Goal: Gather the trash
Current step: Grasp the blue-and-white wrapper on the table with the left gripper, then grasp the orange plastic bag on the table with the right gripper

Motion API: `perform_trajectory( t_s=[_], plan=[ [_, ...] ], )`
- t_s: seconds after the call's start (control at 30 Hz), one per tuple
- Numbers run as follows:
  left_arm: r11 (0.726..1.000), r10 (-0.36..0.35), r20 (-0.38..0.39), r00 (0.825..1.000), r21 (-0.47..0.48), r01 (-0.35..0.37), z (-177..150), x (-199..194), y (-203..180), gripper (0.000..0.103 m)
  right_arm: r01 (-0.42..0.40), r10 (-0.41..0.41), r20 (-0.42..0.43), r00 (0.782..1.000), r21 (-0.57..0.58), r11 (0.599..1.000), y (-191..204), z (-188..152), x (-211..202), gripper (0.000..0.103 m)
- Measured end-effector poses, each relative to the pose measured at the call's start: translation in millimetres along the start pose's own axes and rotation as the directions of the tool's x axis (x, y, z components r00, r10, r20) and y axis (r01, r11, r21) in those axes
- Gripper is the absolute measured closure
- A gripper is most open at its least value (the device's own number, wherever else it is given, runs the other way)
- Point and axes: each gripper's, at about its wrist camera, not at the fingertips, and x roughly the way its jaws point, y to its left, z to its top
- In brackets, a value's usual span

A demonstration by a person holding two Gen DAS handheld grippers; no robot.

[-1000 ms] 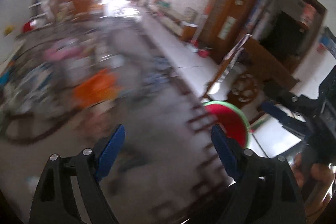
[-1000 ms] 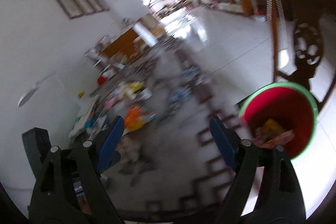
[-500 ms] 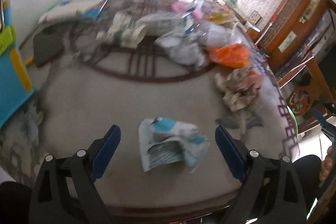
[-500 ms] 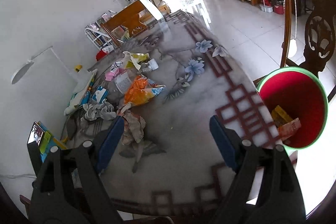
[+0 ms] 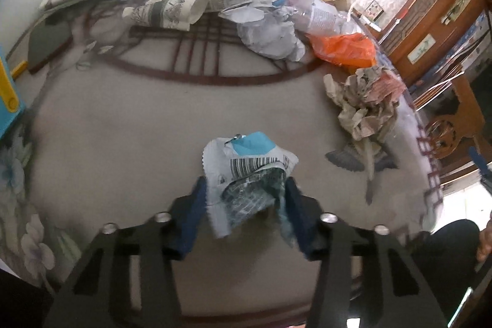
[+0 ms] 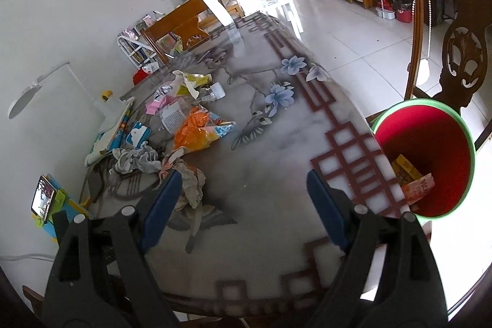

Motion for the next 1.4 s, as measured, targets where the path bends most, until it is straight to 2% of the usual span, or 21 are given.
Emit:
perform_trajectory(
  t_s=[0.1, 0.4, 0.5, 0.63, 0.73, 0.83, 0.9, 1.03, 1.1, 1.27, 1.4],
  plan=[
    [1.0, -0.009, 0.032, 0.999, -0.001, 0.009, 7.0, -5.8, -5.4, 0.064, 0.012, -0.012, -0.005, 1.0, -0.016, 1.0, 2.8, -0.1, 1.3, 0.021],
    [0.999, -0.018, 0.122, 0.992, 0.051, 0.012, 39.2, -8.2, -33.5, 0.064, 0.044, -0.045, -0.03, 0.999, -0.027, 0.999, 4.2, -0.1, 8.7, 0.021],
    [0.998, -0.007, 0.121, 0.993, 0.064, 0.0, 35.0, -4.7, -31.9, 0.064, 0.067, -0.068, -0.044, 0.997, -0.034, 0.997, 4.9, 0.2, 13.1, 0.021],
    [0.999, 0.003, 0.111, 0.994, 0.034, -0.007, 30.7, -1.1, -14.6, 0.064, 0.106, -0.11, -0.061, 0.992, -0.065, 0.992, 10.5, 0.7, 21.0, 0.021],
    [1.0, 0.015, 0.107, 0.994, 0.015, -0.017, 29.8, 0.1, -6.3, 0.063, 0.103, -0.107, -0.08, 0.991, -0.059, 0.993, 14.1, 5.3, 30.0, 0.021],
    [1.0, -0.009, 0.109, 0.994, 0.01, 0.008, 29.4, -2.2, -5.3, 0.063, 0.047, -0.048, -0.081, 0.996, -0.009, 0.999, 20.1, 17.6, 45.5, 0.017],
    [0.999, -0.01, 0.121, 0.993, 0.031, 0.006, 29.3, -4.9, -7.5, 0.062, 0.009, -0.006, -0.116, 0.993, 0.029, 1.0, 27.5, 25.9, 65.2, 0.016],
    [0.997, 0.013, 0.146, 0.989, 0.07, -0.024, 28.6, -7.1, -13.1, 0.062, -0.064, 0.111, -0.255, 0.961, 0.187, 0.98, 44.1, 39.8, 128.2, 0.016],
    [0.997, 0.01, 0.138, 0.99, 0.07, -0.02, 28.8, -4.6, -12.5, 0.062, -0.053, 0.122, -0.295, 0.948, 0.232, 0.971, 52.8, 44.9, 153.9, 0.016],
    [0.998, -0.001, 0.14, 0.99, 0.07, -0.009, 31.4, -3.2, -13.1, 0.062, -0.029, 0.152, -0.32, 0.935, 0.358, 0.933, 61.9, 52.4, 188.7, 0.016],
    [0.997, -0.019, 0.123, 0.992, 0.071, 0.011, 31.7, 0.2, -16.2, 0.062, 0.03, 0.113, -0.351, 0.93, 0.378, 0.925, 68.5, 58.3, 206.8, 0.016]
  ],
)
